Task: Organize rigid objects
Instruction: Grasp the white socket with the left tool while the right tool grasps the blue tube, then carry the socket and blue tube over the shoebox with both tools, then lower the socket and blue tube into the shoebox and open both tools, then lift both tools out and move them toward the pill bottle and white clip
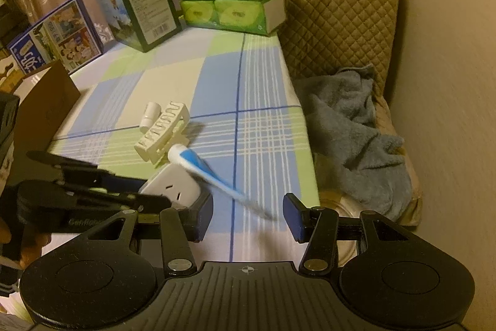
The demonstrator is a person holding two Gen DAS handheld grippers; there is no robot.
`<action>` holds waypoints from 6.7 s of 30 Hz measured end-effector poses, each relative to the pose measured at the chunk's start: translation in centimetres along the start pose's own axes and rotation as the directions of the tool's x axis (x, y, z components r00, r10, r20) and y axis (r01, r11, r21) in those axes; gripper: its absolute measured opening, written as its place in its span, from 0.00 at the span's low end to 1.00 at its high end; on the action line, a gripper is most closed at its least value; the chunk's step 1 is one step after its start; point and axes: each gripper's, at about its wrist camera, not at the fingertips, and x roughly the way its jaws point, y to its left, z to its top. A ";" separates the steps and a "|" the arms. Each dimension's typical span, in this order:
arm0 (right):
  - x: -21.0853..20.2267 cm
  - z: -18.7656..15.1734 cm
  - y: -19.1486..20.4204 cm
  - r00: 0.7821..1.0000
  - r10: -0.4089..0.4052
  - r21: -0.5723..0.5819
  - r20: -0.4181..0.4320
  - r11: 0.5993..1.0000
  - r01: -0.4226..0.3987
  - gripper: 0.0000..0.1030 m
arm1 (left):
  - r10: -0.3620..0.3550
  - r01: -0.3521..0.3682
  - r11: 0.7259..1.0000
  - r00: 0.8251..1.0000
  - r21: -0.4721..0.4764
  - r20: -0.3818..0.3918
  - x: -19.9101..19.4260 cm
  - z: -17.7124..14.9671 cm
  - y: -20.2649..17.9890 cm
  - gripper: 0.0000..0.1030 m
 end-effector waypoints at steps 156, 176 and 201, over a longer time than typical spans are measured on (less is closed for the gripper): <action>19.4 11.8 46.2 0.998 0.063 0.081 0.003 0.995 -0.063 0.34 | 0.293 -0.247 0.900 0.953 -0.358 0.081 -24.1 -6.9 41.6 0.22; 18.5 10.5 47.3 0.997 0.067 -0.103 -0.041 0.992 -0.071 0.39 | 0.278 -0.251 0.898 0.960 -0.360 0.025 -20.7 -6.7 42.0 0.22; 9.3 4.6 46.9 0.974 0.203 -0.214 -0.096 0.952 -0.219 0.63 | 0.392 -0.351 0.861 0.919 -0.368 0.040 -30.2 -10.7 35.6 0.37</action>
